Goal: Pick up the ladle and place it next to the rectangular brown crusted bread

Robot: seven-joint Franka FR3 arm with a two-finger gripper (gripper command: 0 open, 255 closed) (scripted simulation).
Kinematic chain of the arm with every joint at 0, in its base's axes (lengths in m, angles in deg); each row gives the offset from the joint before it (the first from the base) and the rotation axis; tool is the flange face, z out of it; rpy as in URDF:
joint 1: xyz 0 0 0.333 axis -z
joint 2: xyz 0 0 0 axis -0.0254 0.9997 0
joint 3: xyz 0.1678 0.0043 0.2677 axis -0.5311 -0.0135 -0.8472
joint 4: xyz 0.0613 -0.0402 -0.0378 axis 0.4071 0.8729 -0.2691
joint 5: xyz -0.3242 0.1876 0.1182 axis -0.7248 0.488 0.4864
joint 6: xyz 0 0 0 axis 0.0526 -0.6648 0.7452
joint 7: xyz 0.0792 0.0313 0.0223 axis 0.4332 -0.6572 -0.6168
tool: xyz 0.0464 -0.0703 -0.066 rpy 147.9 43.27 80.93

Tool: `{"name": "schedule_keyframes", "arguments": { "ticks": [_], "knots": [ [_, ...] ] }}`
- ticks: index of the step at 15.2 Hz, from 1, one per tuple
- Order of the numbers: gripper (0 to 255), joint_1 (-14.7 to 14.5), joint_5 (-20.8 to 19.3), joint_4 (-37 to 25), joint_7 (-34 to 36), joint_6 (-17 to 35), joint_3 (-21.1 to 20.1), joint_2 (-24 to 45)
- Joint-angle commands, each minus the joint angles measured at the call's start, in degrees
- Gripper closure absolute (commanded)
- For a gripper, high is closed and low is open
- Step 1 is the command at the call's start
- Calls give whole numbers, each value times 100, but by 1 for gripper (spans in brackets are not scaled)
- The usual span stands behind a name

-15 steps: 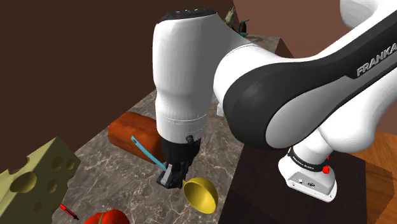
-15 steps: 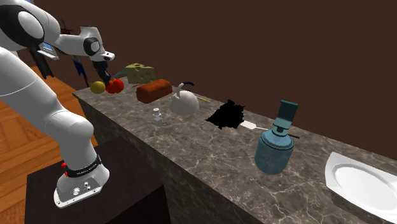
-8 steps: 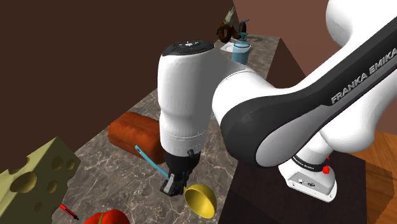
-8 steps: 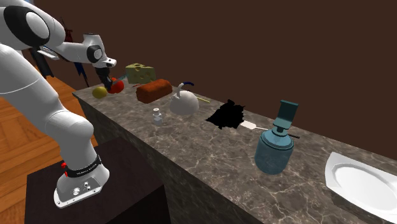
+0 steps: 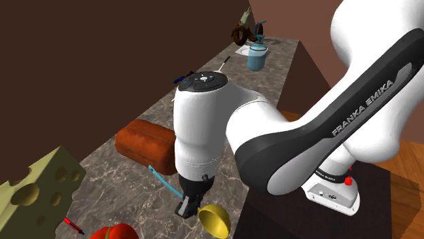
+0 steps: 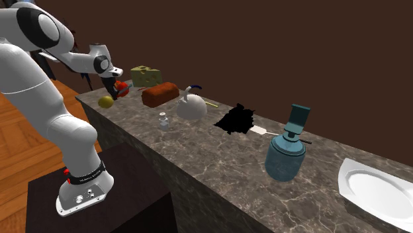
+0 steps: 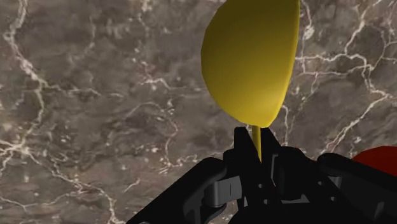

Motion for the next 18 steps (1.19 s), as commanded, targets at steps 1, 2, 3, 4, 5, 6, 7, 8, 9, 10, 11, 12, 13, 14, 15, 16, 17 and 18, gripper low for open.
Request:
{"name": "schedule_keyframes", "arguments": {
  "ticks": [1, 2, 3, 4, 5, 6, 7, 8, 9, 10, 11, 12, 13, 14, 15, 16, 17, 18],
  "knots": [
    [255, 10, -47, 77, 26, 175, -28, 104],
    [255, 16, -77, 111, 45, 262, -42, 163],
    [255, 22, -110, 144, 66, 349, -57, 223],
    [255, 29, -146, 176, 89, 436, -71, 285],
    [255, 35, -185, 206, 114, 524, -84, 349],
    [255, 41, -228, 235, 142, 611, -96, 415],
    [255, 47, -274, 263, 172, 698, -107, 482],
    [255, 45, -274, 263, 172, 698, -105, 483],
    [255, 43, -274, 263, 172, 698, -103, 482],
    [255, 42, -275, 263, 172, 698, -102, 483],
    [255, 40, -275, 263, 172, 698, -100, 483],
    [255, 39, -275, 263, 172, 698, -99, 483],
    [255, 38, -276, 263, 173, 698, -98, 483],
    [255, 37, -276, 263, 173, 698, -97, 483],
    [0, 42, -307, 251, 195, 719, -102, 520],
    [0, 40, -298, 256, 189, 714, -101, 509],
    [0, 38, -297, 255, 194, 712, -103, 507],
    [0, 37, -297, 258, 195, 716, -104, 507]
  ]
}}
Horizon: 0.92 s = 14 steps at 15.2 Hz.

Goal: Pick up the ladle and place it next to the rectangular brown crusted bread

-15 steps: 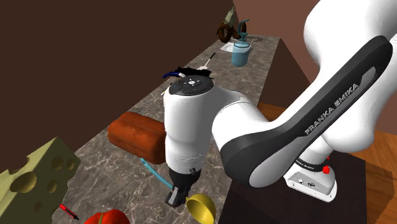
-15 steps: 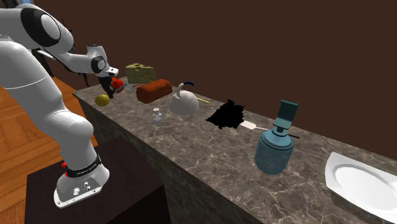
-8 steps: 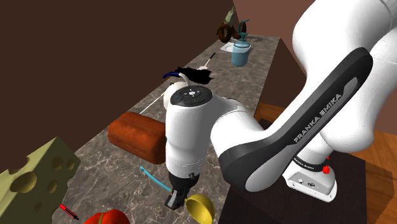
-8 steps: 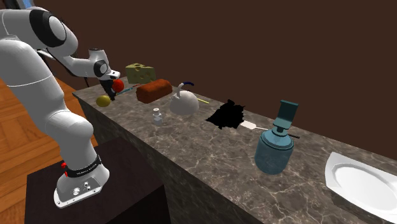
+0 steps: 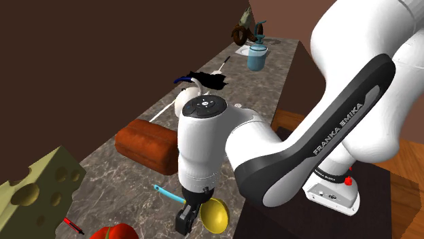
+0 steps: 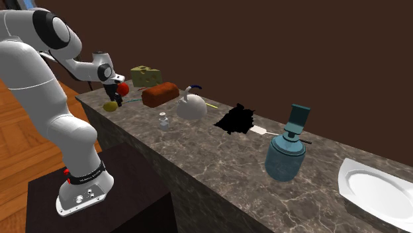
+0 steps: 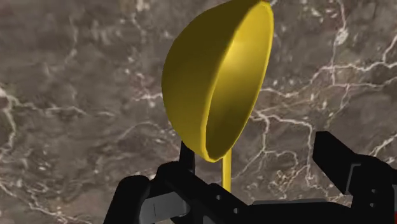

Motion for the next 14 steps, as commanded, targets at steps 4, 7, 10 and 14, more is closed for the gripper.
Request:
{"name": "schedule_keyframes", "arguments": {
  "ticks": [4, 7, 10, 14],
  "knots": [
    [0, -25, 287, -74, -216, -452, 79, -415],
    [0, -62, 447, -172, -339, -841, 179, -728],
    [0, -64, 446, -172, -339, -841, 181, -728],
    [0, -64, 446, -172, -339, -841, 181, -728]
  ]
}}
